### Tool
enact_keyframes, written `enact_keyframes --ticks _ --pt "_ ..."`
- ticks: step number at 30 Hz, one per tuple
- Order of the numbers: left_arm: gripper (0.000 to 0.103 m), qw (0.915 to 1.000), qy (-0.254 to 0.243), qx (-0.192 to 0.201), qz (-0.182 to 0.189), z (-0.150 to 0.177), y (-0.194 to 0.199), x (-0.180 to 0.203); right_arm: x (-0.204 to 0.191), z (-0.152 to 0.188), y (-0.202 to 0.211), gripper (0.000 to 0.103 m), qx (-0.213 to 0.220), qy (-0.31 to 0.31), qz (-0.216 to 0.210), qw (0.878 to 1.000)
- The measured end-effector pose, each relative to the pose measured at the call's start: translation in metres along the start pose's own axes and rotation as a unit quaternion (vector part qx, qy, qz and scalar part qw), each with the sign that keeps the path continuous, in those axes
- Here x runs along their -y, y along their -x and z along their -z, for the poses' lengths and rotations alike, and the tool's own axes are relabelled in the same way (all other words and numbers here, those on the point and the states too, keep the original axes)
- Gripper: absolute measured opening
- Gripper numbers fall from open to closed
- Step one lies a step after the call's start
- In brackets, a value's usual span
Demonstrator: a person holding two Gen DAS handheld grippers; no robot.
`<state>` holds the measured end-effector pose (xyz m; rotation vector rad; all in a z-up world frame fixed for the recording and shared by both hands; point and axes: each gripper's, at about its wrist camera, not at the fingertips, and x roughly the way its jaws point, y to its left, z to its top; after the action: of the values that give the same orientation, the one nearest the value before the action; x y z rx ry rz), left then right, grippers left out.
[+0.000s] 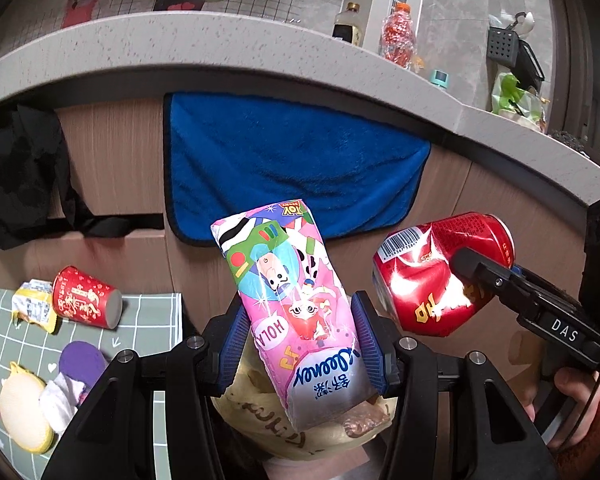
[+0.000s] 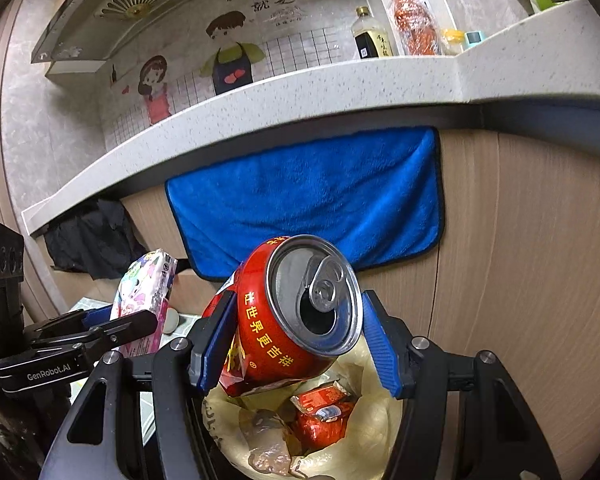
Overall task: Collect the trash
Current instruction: 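Carry the carton and can over the yellow bin and open both grippers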
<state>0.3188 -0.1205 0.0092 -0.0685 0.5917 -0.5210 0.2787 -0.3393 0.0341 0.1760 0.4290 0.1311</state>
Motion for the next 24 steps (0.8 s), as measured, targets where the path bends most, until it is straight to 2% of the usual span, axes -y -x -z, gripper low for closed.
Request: enact_keyframes --ticks 13,15,17,18,19,24 --pt "0.052 0.9996 0.007 -0.025 0.010 0.000 -0.033 -0.015 0.004 0.012 -0.037 0.058 -0.037 -0.003 0.007 0.999" --pt "0.053 0.9989 0.009 -0.034 0.030 -0.001 -0.042 -0.019 0.006 0.014 -0.042 0.058 -0.037 -0.007 0.011 0.999" --pt "0.058 0.9959 0.020 -0.054 0.070 -0.003 -0.055 -0.024 0.009 0.016 -0.050 0.059 -0.039 -0.008 0.021 0.999" --pt "0.066 0.9942 0.029 -0.063 0.082 -0.003 -0.062 -0.028 0.011 0.018 -0.054 0.059 -0.042 -0.010 0.026 0.999" --pt "0.073 0.9942 0.035 -0.064 0.079 -0.004 -0.064 -0.030 0.013 0.020 -0.058 0.059 -0.046 -0.015 0.027 0.998" --pt "0.075 0.9940 0.056 -0.065 0.067 -0.005 -0.064 -0.043 0.021 0.032 -0.069 0.059 -0.062 -0.029 0.023 0.997"
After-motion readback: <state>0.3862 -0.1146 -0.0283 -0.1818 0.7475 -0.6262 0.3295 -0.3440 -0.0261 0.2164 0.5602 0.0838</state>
